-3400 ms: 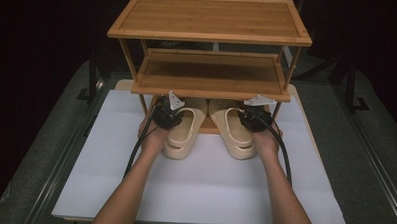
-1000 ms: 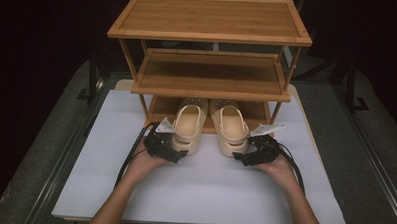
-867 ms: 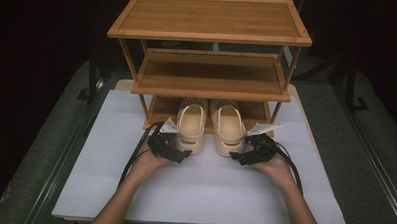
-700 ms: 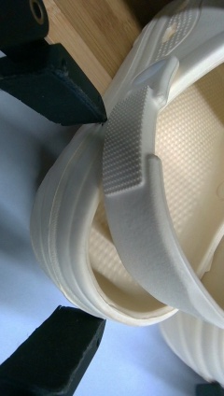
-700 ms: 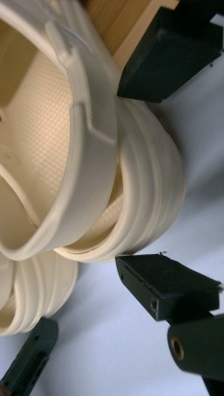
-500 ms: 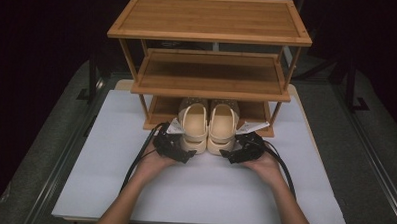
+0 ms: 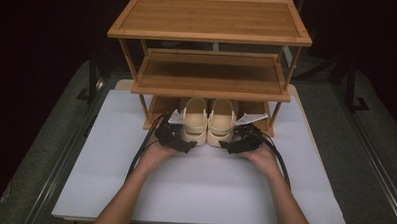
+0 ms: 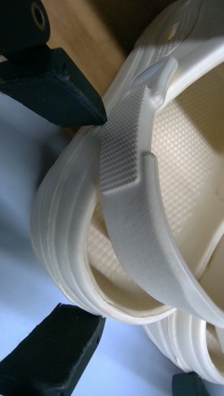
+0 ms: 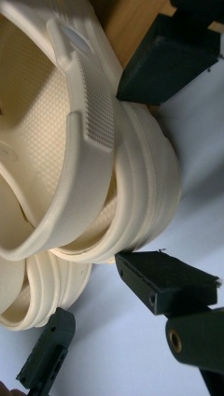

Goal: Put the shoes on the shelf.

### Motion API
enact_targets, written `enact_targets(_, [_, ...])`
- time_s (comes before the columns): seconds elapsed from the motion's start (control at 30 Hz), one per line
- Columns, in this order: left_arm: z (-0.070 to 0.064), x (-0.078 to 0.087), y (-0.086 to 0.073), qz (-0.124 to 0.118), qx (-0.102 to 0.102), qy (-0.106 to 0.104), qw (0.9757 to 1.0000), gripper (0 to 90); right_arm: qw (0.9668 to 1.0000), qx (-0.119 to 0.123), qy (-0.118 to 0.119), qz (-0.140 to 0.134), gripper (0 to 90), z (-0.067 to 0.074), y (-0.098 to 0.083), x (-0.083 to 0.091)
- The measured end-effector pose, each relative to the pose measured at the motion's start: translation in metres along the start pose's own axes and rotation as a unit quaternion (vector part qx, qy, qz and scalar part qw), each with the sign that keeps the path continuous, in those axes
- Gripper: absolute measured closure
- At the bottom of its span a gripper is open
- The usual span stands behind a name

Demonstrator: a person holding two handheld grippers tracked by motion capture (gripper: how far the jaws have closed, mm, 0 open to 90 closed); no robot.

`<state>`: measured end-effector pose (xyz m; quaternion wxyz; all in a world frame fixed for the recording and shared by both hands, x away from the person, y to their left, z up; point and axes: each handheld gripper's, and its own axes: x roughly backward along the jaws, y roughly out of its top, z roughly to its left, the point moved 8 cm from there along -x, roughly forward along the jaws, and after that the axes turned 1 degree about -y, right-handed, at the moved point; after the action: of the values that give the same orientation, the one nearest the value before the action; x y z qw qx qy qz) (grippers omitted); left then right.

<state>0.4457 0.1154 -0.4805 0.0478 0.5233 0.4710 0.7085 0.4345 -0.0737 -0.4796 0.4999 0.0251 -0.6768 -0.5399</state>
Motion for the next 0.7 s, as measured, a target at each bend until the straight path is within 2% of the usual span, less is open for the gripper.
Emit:
enact_targets(0.37, [0.021, -0.015, 0.013, 0.002, 0.004, 0.008, 1.0, 5.8, 0.9999, -0.009, -0.01, -0.002, 18.1, -0.019, 0.014, -0.014])
enact_targets(0.57, [0.029, -0.021, 0.019, 0.003, 0.006, 0.02, 0.9998, 6.0, 0.9998, -0.003, -0.021, -0.004, 18.3, -0.028, 0.02, -0.02])
enact_targets(0.63, [0.03, -0.024, 0.02, 0.0, 0.017, 0.022, 0.9996, 6.4, 0.9997, -0.009, -0.023, -0.006, 18.5, -0.029, 0.022, -0.023])
enact_targets(0.67, [0.033, -0.024, 0.021, 0.0, 0.015, 0.036, 0.9993, 6.5, 0.9996, -0.015, -0.024, -0.007, 18.4, -0.03, 0.022, -0.025])
enact_targets(0.7, [0.035, -0.026, 0.022, 0.0, 0.004, 0.031, 0.9995, 6.5, 0.9996, -0.01, -0.025, -0.011, 18.5, -0.031, 0.023, -0.025])
